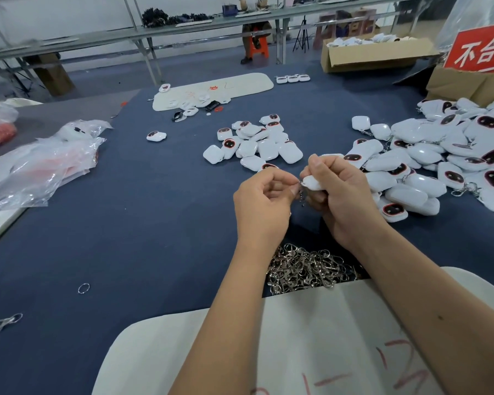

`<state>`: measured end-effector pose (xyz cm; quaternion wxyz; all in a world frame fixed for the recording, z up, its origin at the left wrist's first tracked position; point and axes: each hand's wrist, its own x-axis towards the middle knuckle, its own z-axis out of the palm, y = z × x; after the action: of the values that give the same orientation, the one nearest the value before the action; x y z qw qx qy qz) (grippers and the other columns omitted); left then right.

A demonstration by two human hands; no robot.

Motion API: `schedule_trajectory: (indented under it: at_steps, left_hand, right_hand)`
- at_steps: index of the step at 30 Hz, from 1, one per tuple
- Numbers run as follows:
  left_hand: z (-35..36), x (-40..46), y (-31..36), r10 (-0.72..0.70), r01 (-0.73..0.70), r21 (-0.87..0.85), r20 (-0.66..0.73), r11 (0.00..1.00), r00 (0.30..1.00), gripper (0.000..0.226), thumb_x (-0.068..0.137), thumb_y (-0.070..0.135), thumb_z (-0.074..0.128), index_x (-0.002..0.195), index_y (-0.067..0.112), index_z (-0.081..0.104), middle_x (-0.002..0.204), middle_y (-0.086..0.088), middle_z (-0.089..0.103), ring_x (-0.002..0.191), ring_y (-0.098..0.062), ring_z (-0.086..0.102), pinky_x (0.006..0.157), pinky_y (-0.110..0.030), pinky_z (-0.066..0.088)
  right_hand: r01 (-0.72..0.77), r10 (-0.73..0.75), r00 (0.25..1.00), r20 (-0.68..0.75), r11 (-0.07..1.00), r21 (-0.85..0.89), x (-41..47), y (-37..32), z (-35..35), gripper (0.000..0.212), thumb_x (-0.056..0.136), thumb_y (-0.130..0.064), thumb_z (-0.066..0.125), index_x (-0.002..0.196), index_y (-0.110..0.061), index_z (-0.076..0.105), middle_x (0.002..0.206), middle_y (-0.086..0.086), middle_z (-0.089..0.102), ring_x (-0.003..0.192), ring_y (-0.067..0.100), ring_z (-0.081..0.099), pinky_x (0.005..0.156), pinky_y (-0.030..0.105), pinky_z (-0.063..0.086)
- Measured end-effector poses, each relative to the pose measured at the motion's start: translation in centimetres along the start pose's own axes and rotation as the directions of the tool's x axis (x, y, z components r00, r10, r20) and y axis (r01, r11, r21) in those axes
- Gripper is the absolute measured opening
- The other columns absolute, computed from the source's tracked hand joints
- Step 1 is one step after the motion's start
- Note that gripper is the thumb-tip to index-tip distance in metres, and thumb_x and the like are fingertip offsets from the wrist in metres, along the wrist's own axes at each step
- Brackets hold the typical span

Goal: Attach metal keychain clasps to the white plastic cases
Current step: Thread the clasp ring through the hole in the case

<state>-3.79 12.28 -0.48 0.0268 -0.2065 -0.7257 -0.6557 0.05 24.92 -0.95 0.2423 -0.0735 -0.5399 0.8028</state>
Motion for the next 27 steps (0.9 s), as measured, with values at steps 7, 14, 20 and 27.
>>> schedule_trajectory:
  at_steps: [7, 14, 20, 27]
  left_hand:
    - [-0.9, 0.3, -0.3, 0.067, -0.057, 0.107, -0.096, 0.993, 0.993, 0.017, 0.087, -0.002, 0.074, 0.083, 0.014, 0.076, 0.079, 0.009, 0.074, 0.072, -0.01, 0.07, 0.067, -0.019, 0.055]
    - [-1.2, 0.0, -0.9, 0.213, -0.227, 0.277, 0.08, 0.934, 0.974, 0.021, 0.089, -0.005, 0.066, 0.081, 0.013, 0.073, 0.071, 0.0, 0.068, 0.066, -0.019, 0.062, 0.061, -0.035, 0.049]
    - [0.0, 0.1, -0.2, -0.089, 0.089, -0.048, 0.018, 0.995, 0.996, 0.013, 0.094, 0.008, 0.072, 0.093, 0.02, 0.073, 0.08, 0.003, 0.076, 0.077, -0.014, 0.074, 0.068, -0.022, 0.056]
    - [0.0, 0.1, 0.2, -0.288, 0.275, -0.39, 0.026, 0.879, 0.957, 0.003, 0.094, 0.01, 0.073, 0.094, 0.013, 0.075, 0.08, -0.007, 0.076, 0.078, -0.016, 0.07, 0.069, -0.023, 0.056]
  right_hand:
    - [-0.053, 0.042, 0.991, 0.127, 0.995, 0.089, -0.3, 0.2, 0.1, 0.025, 0.08, -0.015, 0.076, 0.103, -0.007, 0.07, 0.098, 0.024, 0.051, 0.062, 0.012, 0.05, 0.055, 0.019, 0.043]
    - [-0.014, 0.017, 0.998, 0.068, 0.998, -0.058, -0.4, 0.2, -0.1, 0.032, 0.077, -0.027, 0.081, 0.103, -0.011, 0.073, 0.077, 0.009, 0.064, 0.063, 0.01, 0.058, 0.059, 0.019, 0.05]
    - [-0.048, 0.039, 0.998, 0.056, 0.984, 0.173, -0.3, -0.3, 0.0, 0.046, 0.074, -0.024, 0.08, 0.115, -0.005, 0.068, 0.094, 0.008, 0.075, 0.063, 0.008, 0.063, 0.062, 0.015, 0.053]
    - [-0.071, 0.056, 0.994, 0.089, 0.981, 0.18, -0.3, -0.2, 0.0, 0.039, 0.08, -0.017, 0.077, 0.118, -0.009, 0.071, 0.104, 0.008, 0.075, 0.069, 0.009, 0.066, 0.066, 0.014, 0.055]
